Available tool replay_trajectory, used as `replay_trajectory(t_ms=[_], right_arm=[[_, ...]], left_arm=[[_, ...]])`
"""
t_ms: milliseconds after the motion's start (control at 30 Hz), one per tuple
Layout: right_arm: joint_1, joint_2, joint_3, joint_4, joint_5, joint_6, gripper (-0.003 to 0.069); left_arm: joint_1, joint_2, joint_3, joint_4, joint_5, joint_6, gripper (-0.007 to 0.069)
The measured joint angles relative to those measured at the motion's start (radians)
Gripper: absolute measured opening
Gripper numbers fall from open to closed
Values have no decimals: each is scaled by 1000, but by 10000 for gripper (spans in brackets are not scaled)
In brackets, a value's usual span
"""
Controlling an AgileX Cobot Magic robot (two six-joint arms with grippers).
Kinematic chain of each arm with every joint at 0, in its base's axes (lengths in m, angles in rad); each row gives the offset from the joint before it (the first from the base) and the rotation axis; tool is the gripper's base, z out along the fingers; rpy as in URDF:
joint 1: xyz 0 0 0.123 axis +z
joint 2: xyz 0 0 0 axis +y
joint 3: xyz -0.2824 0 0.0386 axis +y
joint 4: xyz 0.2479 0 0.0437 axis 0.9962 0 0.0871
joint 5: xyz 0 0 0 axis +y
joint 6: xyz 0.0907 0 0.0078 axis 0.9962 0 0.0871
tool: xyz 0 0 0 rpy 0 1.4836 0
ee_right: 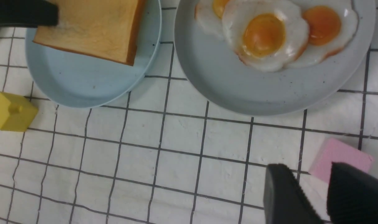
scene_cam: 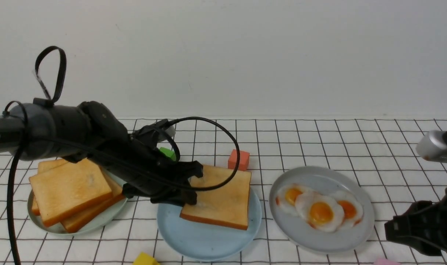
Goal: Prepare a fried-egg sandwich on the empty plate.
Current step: Use the left arm to put a slice of bread into the empty plate in the middle
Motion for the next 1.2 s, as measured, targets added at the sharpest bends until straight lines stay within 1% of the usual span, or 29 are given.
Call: replay_trajectory(t_ms=[200,333,600,867,967,1000,1033,1133,1200], right_arm=[[0,0,0,0,-8,0,241],[0,0,0,0,-9,0,241],[0,0,0,1,-6,0,241],[0,0,0,4,-4,0,241],[0,0,0,4,-4,0,241],[0,0,0,4,-5,0,241],[0,0,0,4,-10,0,241],[0,9,-10,4,-14,-8,241],[0,33,-38,2,-10,-23,244]], left_arm=[[0,0,0,4,50,-23,129],[5,-8,0,32,96,-52,160],[7,-56,0,65,89,-117,175],[7,-56,0,185,82,-209,195],[7,-56,0,191,93,-227,242],[7,-56,0,191,93,-227,246],[7,-56,0,191,92,-230,293],[7,-56,0,185,83,-228,377],[7,-56,0,178,82,-205,437]])
